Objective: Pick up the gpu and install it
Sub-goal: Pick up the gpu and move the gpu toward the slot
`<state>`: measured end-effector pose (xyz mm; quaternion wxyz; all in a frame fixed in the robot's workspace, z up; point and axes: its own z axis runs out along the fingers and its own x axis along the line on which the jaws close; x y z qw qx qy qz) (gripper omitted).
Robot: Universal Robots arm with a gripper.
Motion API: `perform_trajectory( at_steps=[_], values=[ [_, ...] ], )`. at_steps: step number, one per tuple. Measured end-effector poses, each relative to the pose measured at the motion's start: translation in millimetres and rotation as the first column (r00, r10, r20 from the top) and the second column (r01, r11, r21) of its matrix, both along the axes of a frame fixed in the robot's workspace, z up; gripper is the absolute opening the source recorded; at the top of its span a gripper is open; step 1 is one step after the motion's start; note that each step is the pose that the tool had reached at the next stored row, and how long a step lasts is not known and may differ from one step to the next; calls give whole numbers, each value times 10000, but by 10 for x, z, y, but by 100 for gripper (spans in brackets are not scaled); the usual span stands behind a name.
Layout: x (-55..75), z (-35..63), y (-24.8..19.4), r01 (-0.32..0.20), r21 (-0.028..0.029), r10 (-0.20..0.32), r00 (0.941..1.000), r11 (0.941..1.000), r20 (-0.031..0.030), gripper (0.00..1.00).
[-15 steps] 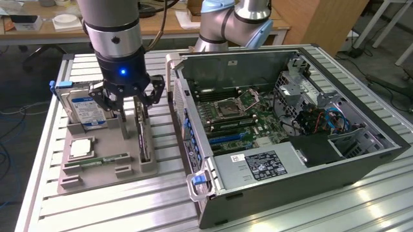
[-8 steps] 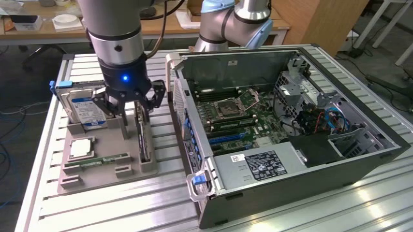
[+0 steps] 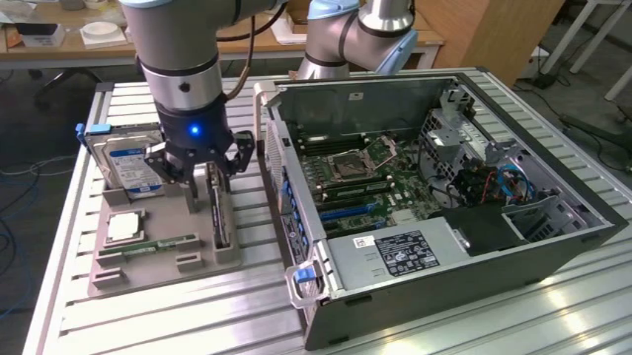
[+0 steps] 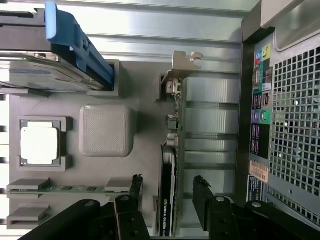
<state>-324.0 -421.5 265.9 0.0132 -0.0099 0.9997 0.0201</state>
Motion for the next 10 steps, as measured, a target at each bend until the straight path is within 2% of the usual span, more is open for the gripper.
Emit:
perform_trajectory(
  at_steps=[7, 10],
  values=[
    [0, -117, 0, 2, 0, -2, 9999, 10000, 103, 53],
    [0, -173, 0, 71, 1, -71, 9999, 10000, 120, 53]
  ],
)
